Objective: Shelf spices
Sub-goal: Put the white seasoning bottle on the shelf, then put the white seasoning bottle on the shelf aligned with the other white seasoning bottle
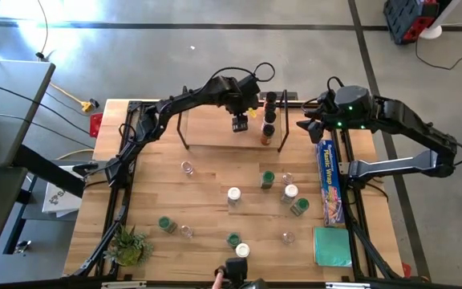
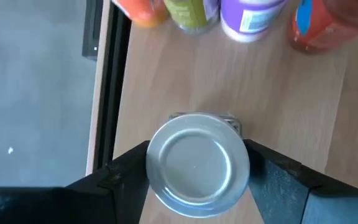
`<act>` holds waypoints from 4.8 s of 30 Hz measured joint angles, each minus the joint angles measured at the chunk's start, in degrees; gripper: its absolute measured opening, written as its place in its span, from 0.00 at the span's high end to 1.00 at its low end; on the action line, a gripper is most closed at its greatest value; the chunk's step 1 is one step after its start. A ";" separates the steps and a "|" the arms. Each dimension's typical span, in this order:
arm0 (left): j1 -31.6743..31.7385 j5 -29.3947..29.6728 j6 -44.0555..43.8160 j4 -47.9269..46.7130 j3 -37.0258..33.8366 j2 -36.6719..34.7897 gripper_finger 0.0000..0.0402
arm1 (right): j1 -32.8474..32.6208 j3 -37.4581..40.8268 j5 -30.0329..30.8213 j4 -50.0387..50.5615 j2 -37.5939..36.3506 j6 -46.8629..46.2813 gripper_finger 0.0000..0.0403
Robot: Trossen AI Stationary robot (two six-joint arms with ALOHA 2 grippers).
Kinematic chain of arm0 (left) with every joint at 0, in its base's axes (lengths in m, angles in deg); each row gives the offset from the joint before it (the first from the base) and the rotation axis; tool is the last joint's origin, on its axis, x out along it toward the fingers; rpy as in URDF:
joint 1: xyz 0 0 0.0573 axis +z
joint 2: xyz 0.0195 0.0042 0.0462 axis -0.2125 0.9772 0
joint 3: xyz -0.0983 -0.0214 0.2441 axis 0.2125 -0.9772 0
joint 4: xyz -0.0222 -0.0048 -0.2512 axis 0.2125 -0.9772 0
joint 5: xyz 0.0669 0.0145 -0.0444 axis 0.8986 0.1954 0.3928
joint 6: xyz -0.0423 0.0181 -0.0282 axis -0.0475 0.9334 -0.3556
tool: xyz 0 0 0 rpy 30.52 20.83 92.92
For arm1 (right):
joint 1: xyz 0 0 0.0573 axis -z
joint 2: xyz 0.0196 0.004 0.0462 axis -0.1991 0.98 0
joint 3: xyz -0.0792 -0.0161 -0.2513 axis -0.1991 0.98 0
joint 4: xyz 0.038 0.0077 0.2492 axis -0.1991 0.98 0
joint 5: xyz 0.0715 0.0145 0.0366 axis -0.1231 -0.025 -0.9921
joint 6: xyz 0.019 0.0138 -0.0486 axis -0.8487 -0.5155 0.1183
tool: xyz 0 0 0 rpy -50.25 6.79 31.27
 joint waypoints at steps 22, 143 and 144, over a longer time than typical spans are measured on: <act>-1.26 -0.84 -11.79 -9.32 -0.60 -4.97 0.48 | -0.02 0.00 1.63 0.23 0.05 1.90 0.40; -13.32 -7.81 -16.53 4.89 -21.84 -25.05 0.98 | -10.50 0.04 5.24 4.47 -0.12 5.53 0.40; -14.35 -8.47 -18.71 6.88 -26.79 -27.83 0.98 | -10.53 0.04 5.89 4.48 -0.12 5.49 0.40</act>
